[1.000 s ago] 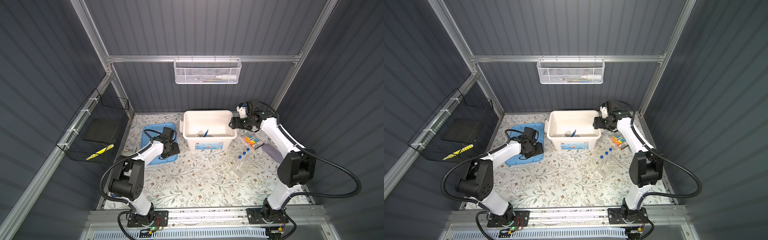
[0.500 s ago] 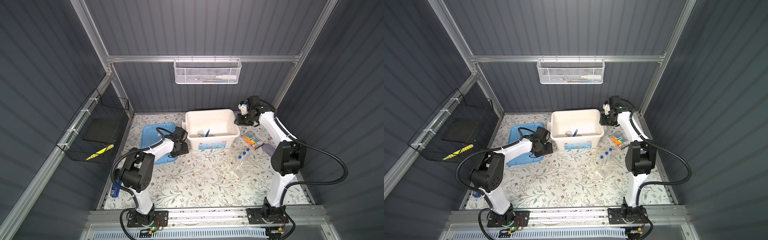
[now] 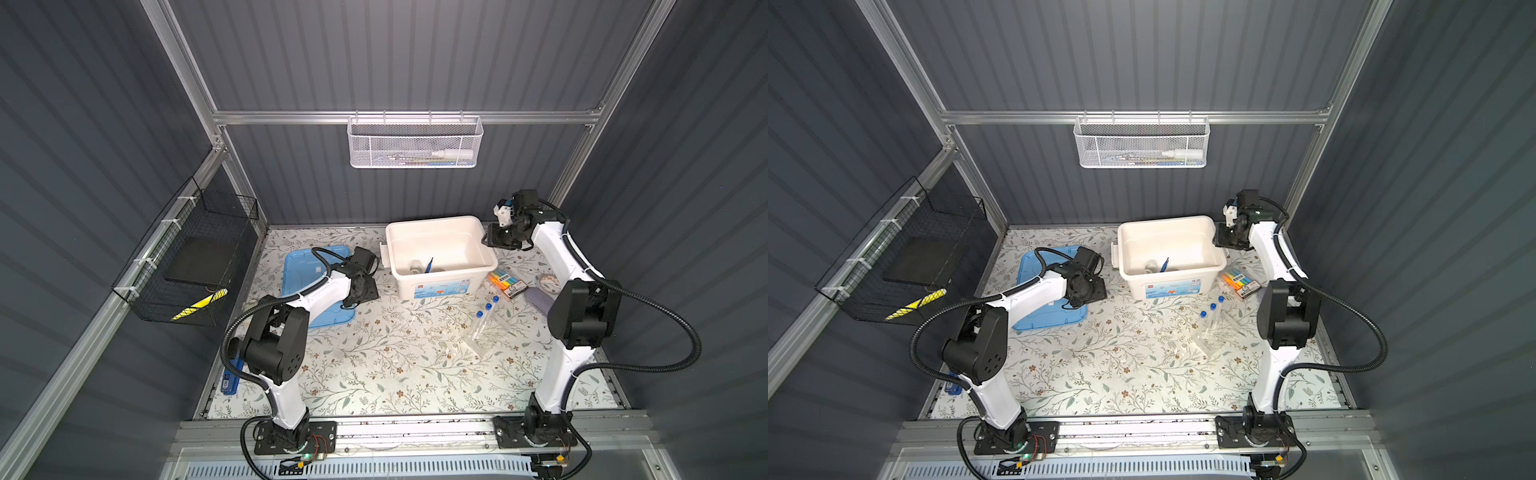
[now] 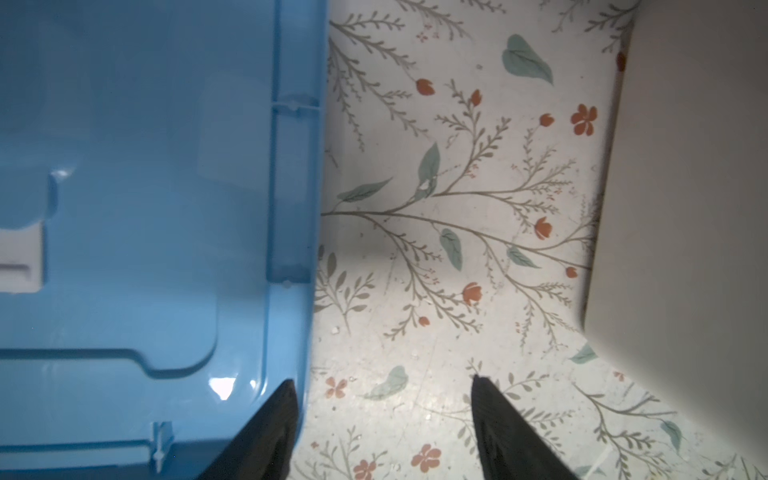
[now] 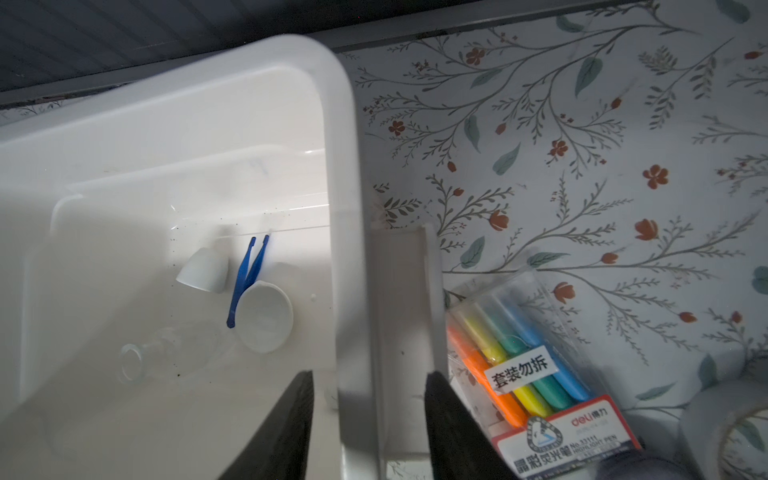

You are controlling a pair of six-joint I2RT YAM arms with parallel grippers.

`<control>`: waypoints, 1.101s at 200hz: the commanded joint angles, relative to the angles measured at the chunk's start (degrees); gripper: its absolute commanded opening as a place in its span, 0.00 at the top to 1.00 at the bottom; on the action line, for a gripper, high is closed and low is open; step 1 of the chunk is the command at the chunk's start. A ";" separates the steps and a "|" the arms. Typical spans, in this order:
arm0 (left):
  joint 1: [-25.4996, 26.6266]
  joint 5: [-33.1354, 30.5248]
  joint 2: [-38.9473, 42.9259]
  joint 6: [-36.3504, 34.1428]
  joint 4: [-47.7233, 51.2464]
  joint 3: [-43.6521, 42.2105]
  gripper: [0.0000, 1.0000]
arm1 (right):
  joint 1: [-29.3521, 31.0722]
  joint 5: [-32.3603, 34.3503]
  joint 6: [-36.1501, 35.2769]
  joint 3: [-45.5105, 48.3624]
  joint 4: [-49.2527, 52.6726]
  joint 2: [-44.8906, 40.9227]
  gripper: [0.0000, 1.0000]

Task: Organize the chemistry lab equipment

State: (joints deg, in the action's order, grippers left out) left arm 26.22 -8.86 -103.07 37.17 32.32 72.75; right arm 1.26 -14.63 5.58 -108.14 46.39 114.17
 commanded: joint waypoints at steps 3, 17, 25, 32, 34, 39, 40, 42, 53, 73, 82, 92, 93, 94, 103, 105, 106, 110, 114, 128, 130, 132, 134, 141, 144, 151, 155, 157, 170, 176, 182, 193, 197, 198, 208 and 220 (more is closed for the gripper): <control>-0.94 -2.24 1.28 0.89 2.51 -0.67 0.31 | 0.36 -3.22 0.36 -0.28 -0.36 -1.39 0.49; -1.17 -0.79 -0.21 0.01 2.23 -0.36 0.32 | 0.36 -4.04 0.68 -0.23 -0.68 -1.92 0.46; -1.18 -0.23 -1.25 -0.46 2.52 0.14 0.32 | 0.33 -4.00 0.96 -0.31 -0.86 -2.26 0.44; -1.17 0.05 -2.09 -0.81 2.66 0.66 0.32 | 0.33 -4.04 1.04 -0.40 -0.91 -2.47 0.43; -1.17 0.18 -2.39 -0.85 2.66 0.75 0.32 | 0.37 -4.05 1.04 -0.47 -0.92 -2.53 0.43; -1.17 0.54 -2.91 -1.08 2.55 0.90 0.32 | 0.33 -5.66 1.18 -0.57 -0.98 -2.59 0.42; -1.17 0.57 -3.05 -1.10 2.52 0.99 0.32 | 0.33 -5.97 1.22 -0.58 -0.92 -2.57 0.42; -1.17 0.70 -3.27 -1.17 2.43 1.06 0.32 | 0.39 -6.25 1.24 -0.65 -0.88 -2.62 0.42; -1.17 1.50 -4.22 -1.69 1.84 1.34 0.32 | 0.34 -6.83 1.42 -0.69 -0.89 -2.90 0.40; -1.19 4.50 -5.79 -2.17 -0.07 1.54 0.35 | 0.35 -7.96 1.83 -0.28 -1.29 -3.96 0.36; -1.17 6.06 -6.70 -2.15 -0.74 1.90 0.37 | 0.33 -8.35 2.05 -0.23 -1.45 -4.49 0.34; -1.06 7.74 -7.70 -1.83 -1.29 2.30 0.38 | 0.34 -8.69 2.19 -0.32 -1.48 -5.02 0.33; -1.03 7.91 -7.73 -1.75 -1.38 2.39 0.38 | 0.38 -8.72 2.22 -0.32 -1.48 -5.01 0.33; -1.01 8.08 -7.84 -1.70 -1.51 2.44 0.38 | 0.35 -8.78 2.23 -0.36 -1.48 -5.10 0.32; -0.75 9.52 -8.16 -1.29 -2.75 2.47 0.38 | 0.33 -9.16 2.48 -0.41 -1.44 -5.48 0.31; -0.67 9.80 -8.21 -1.24 -2.95 2.48 0.39 | 0.35 -9.22 2.52 -0.41 -1.47 -5.55 0.31; -0.61 9.90 -8.21 -1.18 -3.09 2.53 0.39 | 0.34 -9.34 2.55 -0.41 -1.47 -5.59 0.31; -0.44 10.37 -8.23 -1.00 -3.47 2.64 0.39 | 0.35 -9.53 2.62 -0.41 -1.48 -5.76 0.30; -0.30 10.68 -8.22 -0.80 -3.75 2.85 0.39 | 0.33 -9.58 2.67 -0.41 -1.48 -5.94 0.30; 0.25 11.77 -8.14 -0.09 -4.49 3.59 0.39 | 0.33 -9.67 2.75 -0.24 -1.48 -6.71 0.29; 0.42 11.94 -8.19 0.12 -4.64 3.70 0.39 | 0.35 -9.59 2.74 -0.23 -1.48 -6.75 0.29; 0.52 12.07 -8.13 0.21 -4.81 3.73 0.39 | 0.33 -9.59 2.74 -0.17 -1.52 -6.85 0.29; 0.64 12.37 -8.01 0.30 -5.14 3.85 0.39 | 0.35 -9.55 2.76 -0.15 -1.53 -6.99 0.29; 1.05 13.32 -7.67 0.72 -6.18 3.82 0.38 | 0.35 -9.45 2.70 0.02 -1.53 -7.34 0.29; 1.25 13.54 -7.48 0.87 -6.50 3.88 0.38 | 0.34 -9.41 2.76 0.11 -1.58 -7.49 0.28; 1.59 13.54 -7.09 1.38 -6.43 3.97 0.38 | 0.33 -9.32 2.73 0.20 -1.58 -7.74 0.28; 1.72 13.25 -6.77 1.74 -6.18 4.05 0.38 | 0.33 -9.30 2.75 0.28 -1.59 -7.86 0.28; 1.73 13.10 -6.55 1.92 -6.01 4.02 0.38 | 0.35 -9.30 2.80 0.36 -1.57 -7.88 0.27; 1.73 12.19 -4.63 2.55 -4.94 3.22 0.38 | 0.35 -9.37 3.00 0.60 -1.58 -8.24 0.27; 1.73 11.19 -3.38 2.64 -3.84 2.76 0.38 | 0.33 -9.46 3.11 0.71 -1.71 -8.51 0.27; 1.67 9.88 -1.86 2.56 -2.43 2.32 0.37 | 0.40 -9.60 3.21 0.81 -1.79 -8.85 0.27; 1.47 6.90 1.51 2.30 -0.02 1.46 0.36 | 0.65 -9.32 3.47 1.29 -2.28 -9.63 0.27; 1.27 5.77 2.89 2.28 0.89 0.96 0.36 | 0.72 -9.05 3.61 1.51 -2.48 -10.01 0.27; 1.19 5.47 3.28 2.29 1.07 0.84 0.36 | 0.79 -9.03 3.58 1.61 -2.55 -10.15 0.27; 0.18 3.34 6.84 2.35 2.81 -0.37 0.34 | 1.32 -8.53 3.75 2.34 -3.41 -11.25 0.27; -1.77 2.03 11.36 2.61 4.11 -2.78 0.32 | 2.14 -8.25 3.99 3.21 -4.34 -12.48 0.27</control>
State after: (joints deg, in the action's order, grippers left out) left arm 27.46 -1.54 -100.90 38.65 30.74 72.84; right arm 1.85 -22.96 8.88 -106.54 43.68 105.01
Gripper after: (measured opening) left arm 0.664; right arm 0.732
